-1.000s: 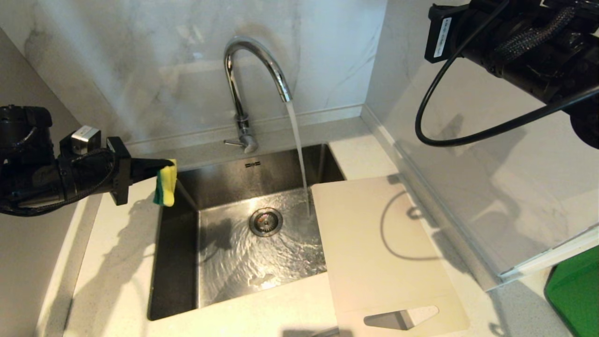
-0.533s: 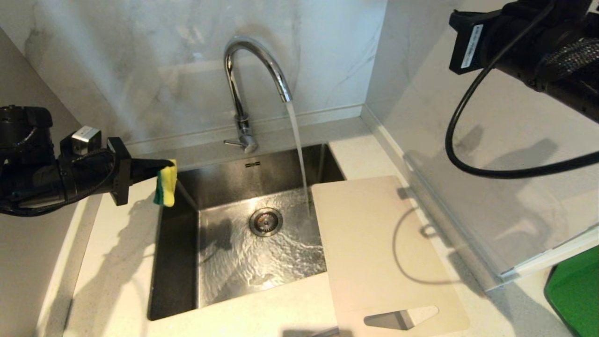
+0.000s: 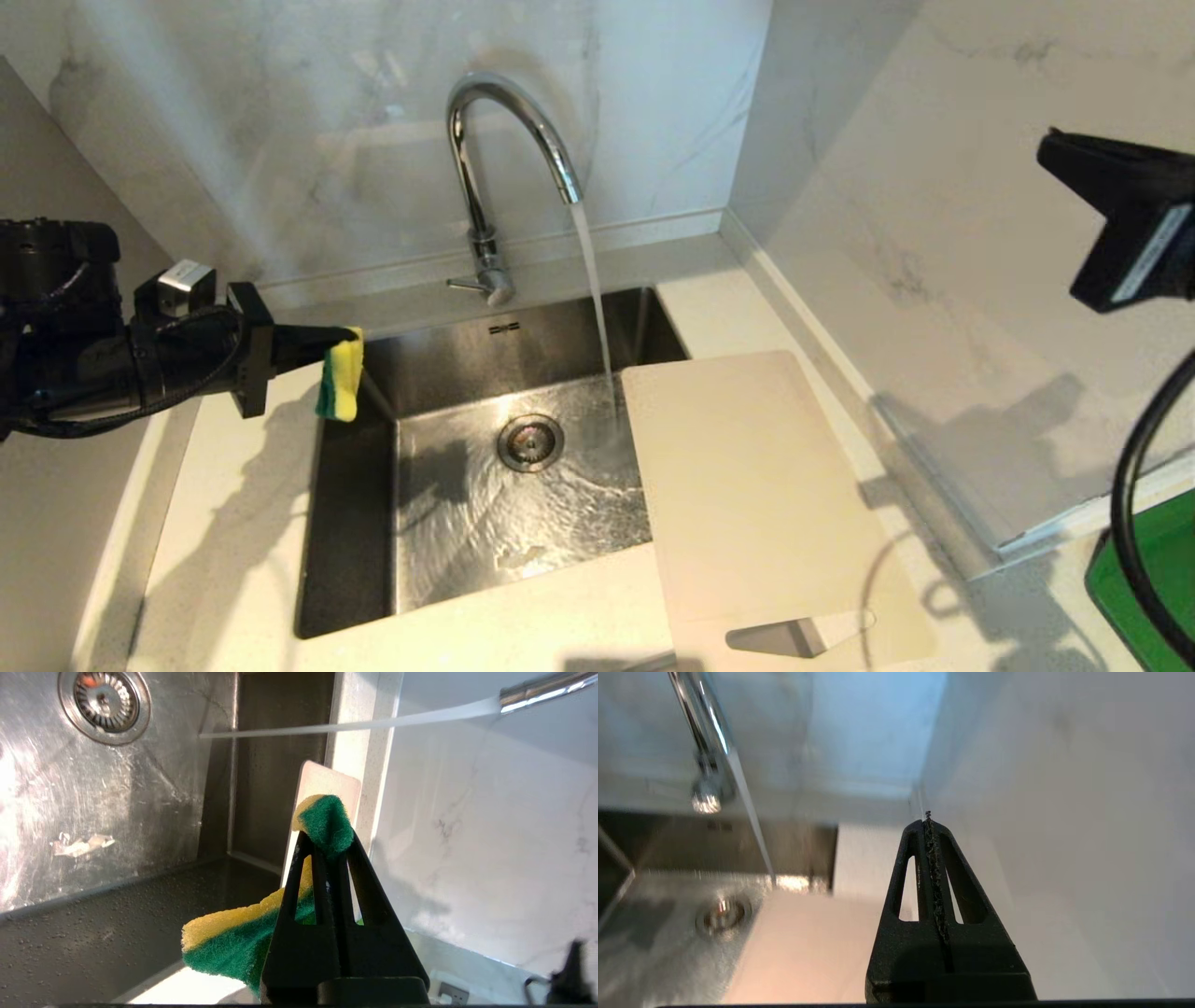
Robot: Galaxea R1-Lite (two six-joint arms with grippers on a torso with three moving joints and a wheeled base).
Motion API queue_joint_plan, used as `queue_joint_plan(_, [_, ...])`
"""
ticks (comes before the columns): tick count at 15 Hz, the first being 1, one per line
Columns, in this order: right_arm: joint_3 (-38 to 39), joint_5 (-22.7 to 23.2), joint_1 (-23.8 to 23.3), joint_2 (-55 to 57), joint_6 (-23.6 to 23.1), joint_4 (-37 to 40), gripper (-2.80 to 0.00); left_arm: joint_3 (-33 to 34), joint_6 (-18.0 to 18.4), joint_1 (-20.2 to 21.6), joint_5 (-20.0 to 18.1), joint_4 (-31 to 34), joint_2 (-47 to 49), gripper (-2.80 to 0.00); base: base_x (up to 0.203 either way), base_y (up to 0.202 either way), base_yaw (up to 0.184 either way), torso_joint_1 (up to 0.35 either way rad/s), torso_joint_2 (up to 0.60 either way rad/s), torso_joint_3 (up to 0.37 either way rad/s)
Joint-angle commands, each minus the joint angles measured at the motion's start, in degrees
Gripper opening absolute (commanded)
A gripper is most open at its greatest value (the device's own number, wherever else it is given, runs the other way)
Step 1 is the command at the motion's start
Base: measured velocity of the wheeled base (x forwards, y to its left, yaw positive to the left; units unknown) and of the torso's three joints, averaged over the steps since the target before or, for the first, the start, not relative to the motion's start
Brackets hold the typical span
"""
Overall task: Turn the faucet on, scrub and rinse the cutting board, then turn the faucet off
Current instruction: Put down the cleaning cloth
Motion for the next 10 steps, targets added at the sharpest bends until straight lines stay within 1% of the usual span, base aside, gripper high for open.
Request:
queue_joint_plan(1, [9.04, -1.71, 0.04, -9.99, 0.88, -0.13, -2.8, 0.04, -0.37, -0.28, -0.19, -0.18, 0.32, -2.8, 0.0, 0.0, 0.0, 0.0, 0.0, 0.0])
queue_joint_plan(3, [14.23, -2.47, 0.05, -14.78, 2.27, -0.12, -2.8, 0.02, -0.37, -0.28, -0.22, -0.18, -0.01, -2.8, 0.0, 0.0, 0.0, 0.0, 0.0, 0.0])
queue_joint_plan(5, [18.07, -2.66, -0.53, -19.55, 2.55, -0.12, -2.8, 0.11, -0.37, -0.37, -0.22, -0.18, 0.18, -2.8, 0.0, 0.0, 0.0, 0.0, 0.0, 0.0])
queue_joint_plan(7, [20.06, -2.47, -6.32, -22.22, 2.29, -0.12, -2.8, 0.19, -0.37, -0.37, -0.22, -0.18, 0.6, -2.8, 0.0, 0.0, 0.0, 0.0, 0.0, 0.0])
queue_joint_plan(10, [27.72, -2.4, -11.6, -29.23, 1.76, -0.05, -2.8, 0.29, -0.46, -0.46, -0.31, -0.18, 0.34, -2.8, 0.0, 0.0, 0.0, 0.0, 0.0, 0.0])
